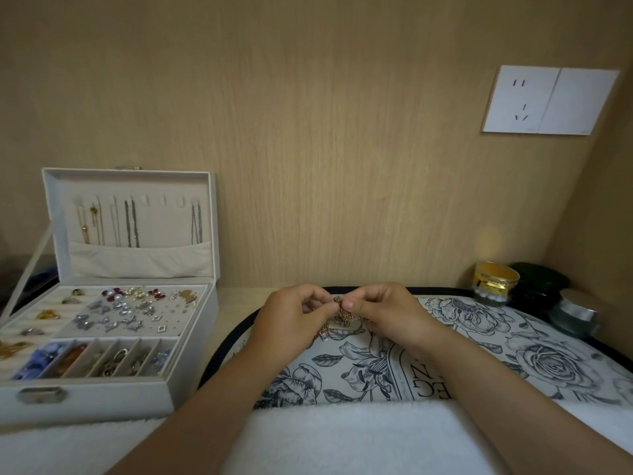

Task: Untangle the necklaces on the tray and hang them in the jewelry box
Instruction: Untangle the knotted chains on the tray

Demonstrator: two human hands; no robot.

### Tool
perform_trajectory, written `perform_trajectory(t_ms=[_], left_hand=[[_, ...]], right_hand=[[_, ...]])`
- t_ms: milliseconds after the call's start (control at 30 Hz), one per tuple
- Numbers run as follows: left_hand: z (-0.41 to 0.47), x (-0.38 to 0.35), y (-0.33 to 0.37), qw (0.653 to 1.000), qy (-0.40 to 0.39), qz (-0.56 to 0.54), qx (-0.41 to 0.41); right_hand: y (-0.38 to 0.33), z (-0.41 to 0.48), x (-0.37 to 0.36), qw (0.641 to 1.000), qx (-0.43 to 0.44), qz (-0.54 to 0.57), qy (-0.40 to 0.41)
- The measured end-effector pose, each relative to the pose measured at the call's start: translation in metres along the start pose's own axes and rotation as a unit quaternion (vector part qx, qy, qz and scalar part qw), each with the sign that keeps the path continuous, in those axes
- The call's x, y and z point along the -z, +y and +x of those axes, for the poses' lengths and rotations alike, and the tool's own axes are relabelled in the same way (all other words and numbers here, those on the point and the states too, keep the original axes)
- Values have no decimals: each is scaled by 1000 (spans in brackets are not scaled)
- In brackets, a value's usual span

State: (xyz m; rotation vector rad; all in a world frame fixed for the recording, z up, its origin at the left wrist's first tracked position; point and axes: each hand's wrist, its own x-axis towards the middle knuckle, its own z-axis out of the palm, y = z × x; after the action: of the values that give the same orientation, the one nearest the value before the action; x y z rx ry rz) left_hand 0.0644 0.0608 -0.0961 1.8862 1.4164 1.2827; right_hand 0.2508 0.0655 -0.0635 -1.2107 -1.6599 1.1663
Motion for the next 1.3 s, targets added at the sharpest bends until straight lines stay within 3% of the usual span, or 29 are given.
perform_trajectory(t_ms=[133, 400, 533, 700, 833, 1067, 1300], left_hand=[[-1, -2, 1, 999, -40, 4, 29], [0, -1, 13, 989, -64, -74, 107], [0, -2, 13, 992, -86, 38, 90], [0, 0, 20, 993, -48, -43, 101], [3, 10, 20, 996, 24, -49, 71], [3, 11, 9, 992, -36, -103, 64], [3, 6, 8, 990, -51, -120, 58]], right_hand=[[5, 3, 0, 988, 56, -140, 26], [4, 3, -4, 971, 106, -206, 58], [3, 2, -8, 941, 139, -300, 69], [3, 6, -14, 983, 100, -145, 59], [4, 2, -11, 976, 66, -201, -48], [2, 7, -9, 994, 35, -99, 0], [4, 10, -3, 1000, 17, -18, -18]])
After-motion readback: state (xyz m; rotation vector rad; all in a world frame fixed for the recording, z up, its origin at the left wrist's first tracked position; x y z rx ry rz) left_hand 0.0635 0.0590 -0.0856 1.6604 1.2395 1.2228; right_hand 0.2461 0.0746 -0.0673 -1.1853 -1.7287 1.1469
